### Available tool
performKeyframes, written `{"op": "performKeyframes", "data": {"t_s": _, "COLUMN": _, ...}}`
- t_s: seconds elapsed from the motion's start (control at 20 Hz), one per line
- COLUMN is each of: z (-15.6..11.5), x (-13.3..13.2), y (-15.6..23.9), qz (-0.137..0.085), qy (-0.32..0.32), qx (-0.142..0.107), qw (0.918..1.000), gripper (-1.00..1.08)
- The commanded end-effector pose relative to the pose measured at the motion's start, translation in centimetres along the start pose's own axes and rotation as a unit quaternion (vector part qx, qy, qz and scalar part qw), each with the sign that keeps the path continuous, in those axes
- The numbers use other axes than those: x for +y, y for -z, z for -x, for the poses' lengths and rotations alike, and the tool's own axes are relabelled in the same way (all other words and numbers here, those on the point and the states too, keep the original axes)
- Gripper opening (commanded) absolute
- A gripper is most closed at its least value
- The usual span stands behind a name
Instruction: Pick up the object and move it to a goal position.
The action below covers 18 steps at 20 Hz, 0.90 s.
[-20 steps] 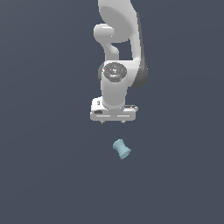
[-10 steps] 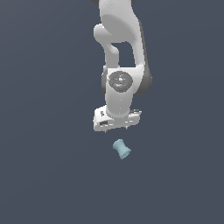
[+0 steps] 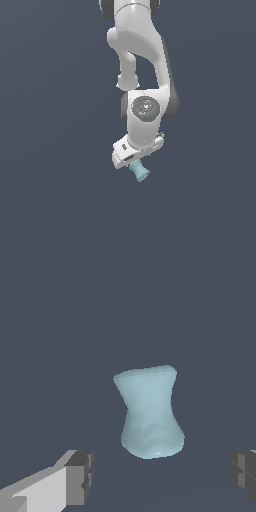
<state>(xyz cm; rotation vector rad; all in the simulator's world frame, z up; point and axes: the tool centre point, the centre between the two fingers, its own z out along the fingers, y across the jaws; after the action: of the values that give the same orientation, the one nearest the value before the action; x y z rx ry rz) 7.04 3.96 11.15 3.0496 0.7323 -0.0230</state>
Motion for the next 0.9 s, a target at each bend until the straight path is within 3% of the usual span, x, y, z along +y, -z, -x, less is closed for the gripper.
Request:
{"op": "performKeyframes", "data": {"t_s": 0.0, "z": -0.9, "x": 0.0, "y": -0.3, "qz": 0.0, "qy": 0.024, "qx": 0.003, "qw": 0.9997, "gripper": 1.0}}
{"op": "performKeyframes", "data": {"t_s": 0.35, "z": -2.1, "x": 0.0, "y": -0.8, "qz": 0.0, "qy": 0.06, "qx": 0.007, "qw": 0.9982, "gripper": 1.0}}
{"op": "performKeyframes", "data": {"t_s": 0.85, "z": -2.1, "x": 0.0, "y": -2.4, "qz": 0.0, "qy": 0.061, "qx": 0.007, "qw": 0.9981, "gripper": 1.0}}
